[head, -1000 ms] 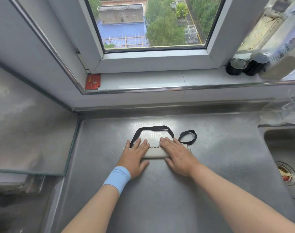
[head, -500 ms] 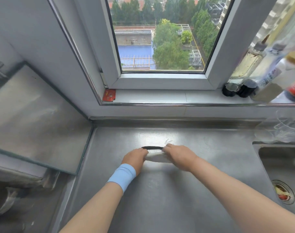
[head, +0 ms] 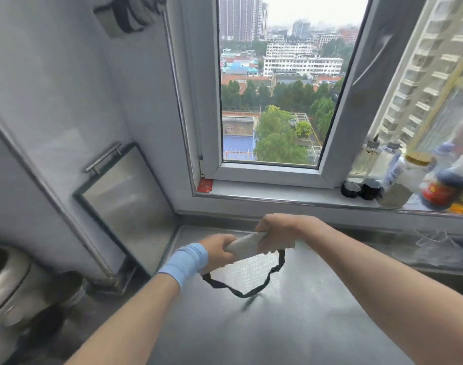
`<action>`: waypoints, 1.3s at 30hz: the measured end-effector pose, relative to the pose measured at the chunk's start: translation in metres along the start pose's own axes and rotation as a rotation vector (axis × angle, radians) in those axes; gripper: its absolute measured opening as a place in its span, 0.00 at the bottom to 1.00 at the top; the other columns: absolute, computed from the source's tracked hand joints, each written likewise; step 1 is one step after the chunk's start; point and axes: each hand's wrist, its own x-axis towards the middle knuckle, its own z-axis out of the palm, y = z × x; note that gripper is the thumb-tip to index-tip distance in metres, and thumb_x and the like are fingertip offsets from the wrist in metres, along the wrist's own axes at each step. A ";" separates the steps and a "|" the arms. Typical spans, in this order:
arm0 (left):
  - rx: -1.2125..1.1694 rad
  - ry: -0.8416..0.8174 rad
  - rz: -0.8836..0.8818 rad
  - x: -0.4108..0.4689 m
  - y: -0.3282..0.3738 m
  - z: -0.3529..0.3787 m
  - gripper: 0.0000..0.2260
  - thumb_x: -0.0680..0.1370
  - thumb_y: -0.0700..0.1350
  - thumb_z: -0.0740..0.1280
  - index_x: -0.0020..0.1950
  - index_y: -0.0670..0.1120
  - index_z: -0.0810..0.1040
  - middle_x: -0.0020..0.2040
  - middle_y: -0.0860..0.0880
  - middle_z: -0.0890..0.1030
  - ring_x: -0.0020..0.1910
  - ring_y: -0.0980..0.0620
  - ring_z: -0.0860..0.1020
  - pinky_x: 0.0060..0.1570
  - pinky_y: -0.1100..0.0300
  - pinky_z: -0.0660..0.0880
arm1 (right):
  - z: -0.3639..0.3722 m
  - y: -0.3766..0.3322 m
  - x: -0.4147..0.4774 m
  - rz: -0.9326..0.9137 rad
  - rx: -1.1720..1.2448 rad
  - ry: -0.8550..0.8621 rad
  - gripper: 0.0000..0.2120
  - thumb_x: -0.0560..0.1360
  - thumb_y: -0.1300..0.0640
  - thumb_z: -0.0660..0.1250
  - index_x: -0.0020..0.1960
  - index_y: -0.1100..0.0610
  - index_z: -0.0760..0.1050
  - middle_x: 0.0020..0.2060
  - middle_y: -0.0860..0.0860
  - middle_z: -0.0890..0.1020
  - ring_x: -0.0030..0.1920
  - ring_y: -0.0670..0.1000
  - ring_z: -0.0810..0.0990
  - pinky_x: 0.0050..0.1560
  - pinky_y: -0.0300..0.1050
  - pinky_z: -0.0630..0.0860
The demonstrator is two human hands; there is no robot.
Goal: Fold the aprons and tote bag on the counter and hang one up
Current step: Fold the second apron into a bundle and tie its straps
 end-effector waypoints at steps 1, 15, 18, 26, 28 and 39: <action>-0.075 0.036 -0.015 -0.009 0.000 -0.002 0.06 0.70 0.50 0.65 0.45 0.56 0.76 0.42 0.49 0.83 0.41 0.47 0.82 0.44 0.51 0.80 | -0.002 -0.006 -0.004 -0.058 -0.190 0.129 0.13 0.69 0.45 0.67 0.47 0.53 0.78 0.42 0.50 0.77 0.41 0.54 0.74 0.43 0.45 0.70; -1.060 0.062 0.104 -0.114 0.007 -0.033 0.19 0.73 0.52 0.71 0.58 0.43 0.76 0.46 0.48 0.80 0.44 0.51 0.78 0.38 0.59 0.76 | 0.063 -0.088 -0.030 -0.491 -0.877 1.459 0.15 0.73 0.55 0.66 0.58 0.58 0.73 0.62 0.57 0.78 0.67 0.60 0.73 0.70 0.68 0.62; -1.087 0.027 0.192 -0.131 0.003 -0.036 0.23 0.72 0.52 0.73 0.63 0.46 0.75 0.47 0.48 0.77 0.42 0.53 0.74 0.44 0.60 0.74 | 0.052 -0.102 -0.038 -0.629 -0.786 1.534 0.07 0.74 0.59 0.60 0.51 0.56 0.74 0.48 0.53 0.80 0.57 0.58 0.79 0.70 0.64 0.63; -0.991 0.375 0.189 -0.152 0.025 -0.050 0.27 0.70 0.46 0.77 0.65 0.45 0.69 0.47 0.45 0.77 0.40 0.51 0.78 0.37 0.60 0.77 | 0.021 -0.141 -0.081 -0.588 -0.184 0.984 0.09 0.77 0.57 0.64 0.54 0.51 0.80 0.46 0.49 0.85 0.46 0.54 0.81 0.45 0.47 0.75; -0.855 0.509 0.122 -0.151 0.027 -0.056 0.31 0.69 0.49 0.77 0.66 0.46 0.64 0.55 0.44 0.77 0.49 0.50 0.80 0.43 0.60 0.79 | 0.011 -0.152 -0.088 -0.513 0.007 0.825 0.10 0.75 0.61 0.64 0.51 0.53 0.82 0.41 0.49 0.83 0.41 0.52 0.79 0.38 0.44 0.75; -1.000 0.307 0.315 -0.146 0.049 -0.074 0.25 0.68 0.46 0.76 0.61 0.40 0.75 0.49 0.41 0.82 0.49 0.44 0.80 0.59 0.41 0.74 | -0.028 -0.156 -0.127 -0.540 0.714 -0.086 0.19 0.75 0.74 0.57 0.64 0.73 0.71 0.60 0.69 0.77 0.61 0.66 0.78 0.62 0.58 0.76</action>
